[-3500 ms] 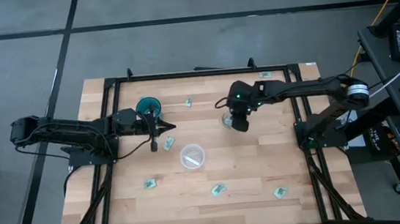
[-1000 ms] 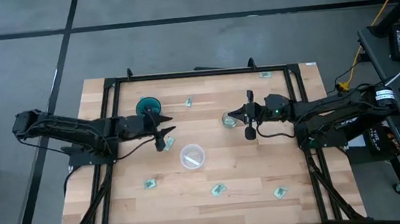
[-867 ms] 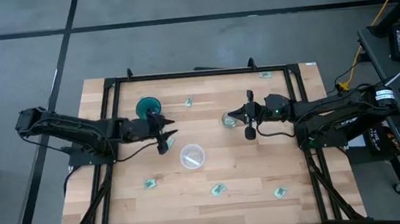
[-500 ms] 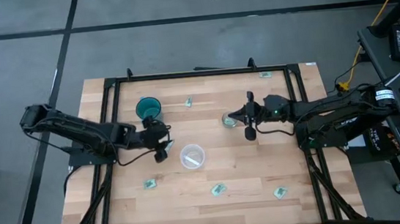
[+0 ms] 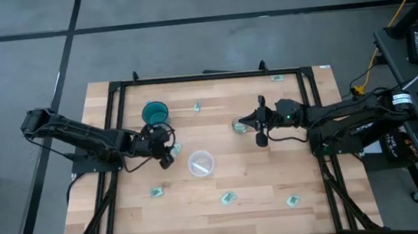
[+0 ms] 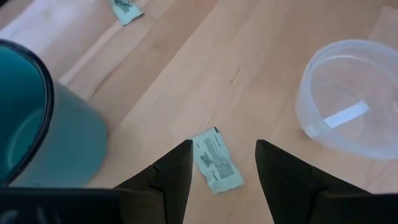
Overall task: Pick and place Stevia / Truvia into bins
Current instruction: Put the white stevia packet into the transparent plastic container
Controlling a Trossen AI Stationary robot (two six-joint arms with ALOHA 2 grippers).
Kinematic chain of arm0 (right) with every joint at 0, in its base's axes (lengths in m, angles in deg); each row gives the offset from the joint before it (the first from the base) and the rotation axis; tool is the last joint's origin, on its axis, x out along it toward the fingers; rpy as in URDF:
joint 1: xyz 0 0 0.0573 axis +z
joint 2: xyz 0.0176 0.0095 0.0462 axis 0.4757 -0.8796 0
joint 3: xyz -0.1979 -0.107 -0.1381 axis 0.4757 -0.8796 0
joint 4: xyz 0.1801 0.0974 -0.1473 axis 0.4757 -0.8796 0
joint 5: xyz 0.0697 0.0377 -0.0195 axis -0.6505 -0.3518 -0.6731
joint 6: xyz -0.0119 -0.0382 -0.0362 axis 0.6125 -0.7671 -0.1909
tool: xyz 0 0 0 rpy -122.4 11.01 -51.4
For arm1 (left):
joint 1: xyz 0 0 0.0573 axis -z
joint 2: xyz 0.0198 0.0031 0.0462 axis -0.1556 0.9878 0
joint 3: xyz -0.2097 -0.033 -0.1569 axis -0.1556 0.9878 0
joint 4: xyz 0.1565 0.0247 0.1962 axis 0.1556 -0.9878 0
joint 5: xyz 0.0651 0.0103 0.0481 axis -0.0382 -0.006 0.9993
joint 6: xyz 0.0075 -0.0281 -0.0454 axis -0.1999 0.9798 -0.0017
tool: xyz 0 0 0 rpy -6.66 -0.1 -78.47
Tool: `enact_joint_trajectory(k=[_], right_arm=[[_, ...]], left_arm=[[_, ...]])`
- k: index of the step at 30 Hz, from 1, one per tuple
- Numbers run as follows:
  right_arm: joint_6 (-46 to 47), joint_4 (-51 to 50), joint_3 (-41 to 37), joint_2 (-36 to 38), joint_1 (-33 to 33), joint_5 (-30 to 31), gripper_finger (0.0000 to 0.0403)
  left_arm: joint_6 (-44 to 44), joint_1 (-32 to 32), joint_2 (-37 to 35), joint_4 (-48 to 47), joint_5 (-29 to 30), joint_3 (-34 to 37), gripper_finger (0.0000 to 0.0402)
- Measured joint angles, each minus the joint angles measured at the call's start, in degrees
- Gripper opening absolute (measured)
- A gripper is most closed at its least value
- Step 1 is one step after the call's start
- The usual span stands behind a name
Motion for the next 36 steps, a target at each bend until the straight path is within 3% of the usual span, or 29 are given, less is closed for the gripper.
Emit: enact_joint_trajectory(k=[7,23,36], right_arm=[[-1.23,0.60,0.00,0.00,0.00,0.00,0.0014],[-1.49,0.97,0.00,0.00,0.00,0.02,0.0014],[-1.49,0.95,0.00,0.00,-0.02,0.02,0.0014]], left_arm=[[3.85,0.12,1.94,0.12,1.65,0.04,0.0169],[10.53,2.38,18.59,5.77,3.40,0.10,0.0199],[14.90,2.36,24.05,7.18,3.08,0.11,0.0203]])
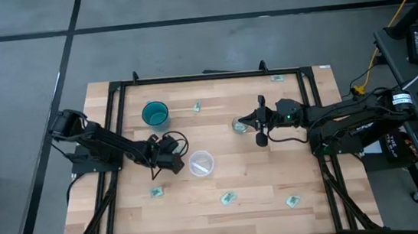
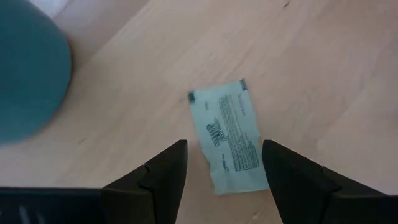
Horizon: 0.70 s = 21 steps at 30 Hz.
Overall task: Pick and place Stevia / Truvia into bins
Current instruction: Put the white stevia packet into the transparent plastic container
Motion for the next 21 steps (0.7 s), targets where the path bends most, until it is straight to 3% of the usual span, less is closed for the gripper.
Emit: enact_joint_trajectory(k=[9,21], right_arm=[[0.07,0.06,0.00,0.00,0.00,0.00,0.0014],[0.16,0.15,0.00,0.00,0.00,0.00,0.0014]], left_arm=[[2.16,-0.02,2.06,0.19,-1.70,-0.24,0.0194],[-0.18,0.00,2.16,0.40,-4.17,-0.22,0.0087]])
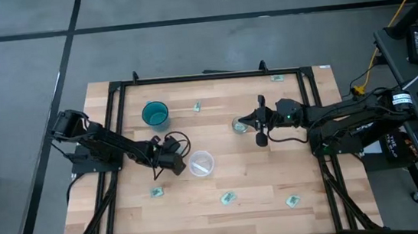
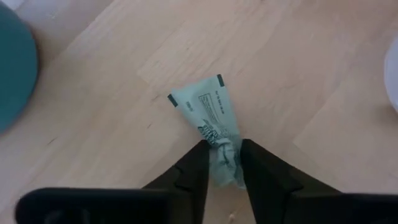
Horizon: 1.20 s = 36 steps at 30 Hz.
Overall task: Pick and place Stevia / Truvia into bins
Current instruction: Put the white stevia packet into the transparent plastic container
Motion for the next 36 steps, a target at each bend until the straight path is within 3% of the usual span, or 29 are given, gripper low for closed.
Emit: enact_joint_trajectory(k=[9,26,36], right_arm=[[0.00,0.00,0.00,0.00,-0.02,0.00,0.0014],[0.01,0.00,0.00,0.00,-0.02,0.00,0.0014],[0.01,0.04,0.00,0.00,-0.02,0.00,0.0014]], left_arm=[[-2.56,0.02,-4.39,-1.24,-3.55,0.52,0.0048],[-12.99,0.00,-17.13,1.82,-3.49,0.33,0.0034],[-27.55,-0.15,-20.04,16.41,-5.00,0.22,0.0032]])
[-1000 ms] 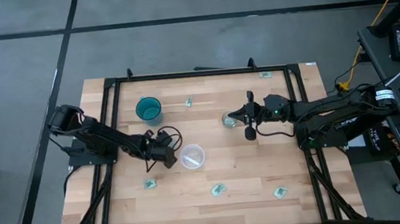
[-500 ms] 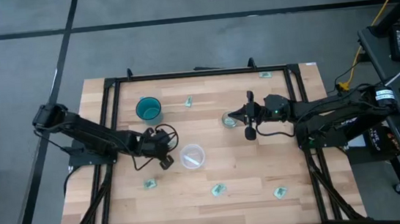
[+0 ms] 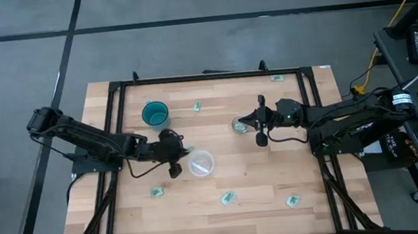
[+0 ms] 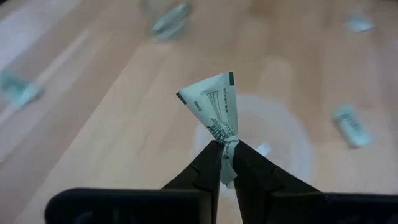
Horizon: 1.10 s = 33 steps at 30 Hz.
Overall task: Pick and place Stevia / Truvia into bins
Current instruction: Put the white stevia packet into the transparent plastic container
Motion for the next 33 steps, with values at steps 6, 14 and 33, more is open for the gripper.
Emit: enact_joint_trajectory(k=[6,14,33], right_arm=[[0.00,0.00,0.00,0.00,0.00,0.00,0.0014],[0.02,0.06,0.02,0.00,0.02,0.00,0.0014],[-1.70,2.40,0.04,0.00,0.02,0.00,0.0014]], left_arm=[[-5.04,-0.17,0.35,5.78,-6.04,-0.04,0.0032],[-3.88,-0.43,1.25,8.21,-7.75,-0.24,0.0028],[-7.56,-2.49,16.17,-14.49,-13.33,-19.91,0.0027]])
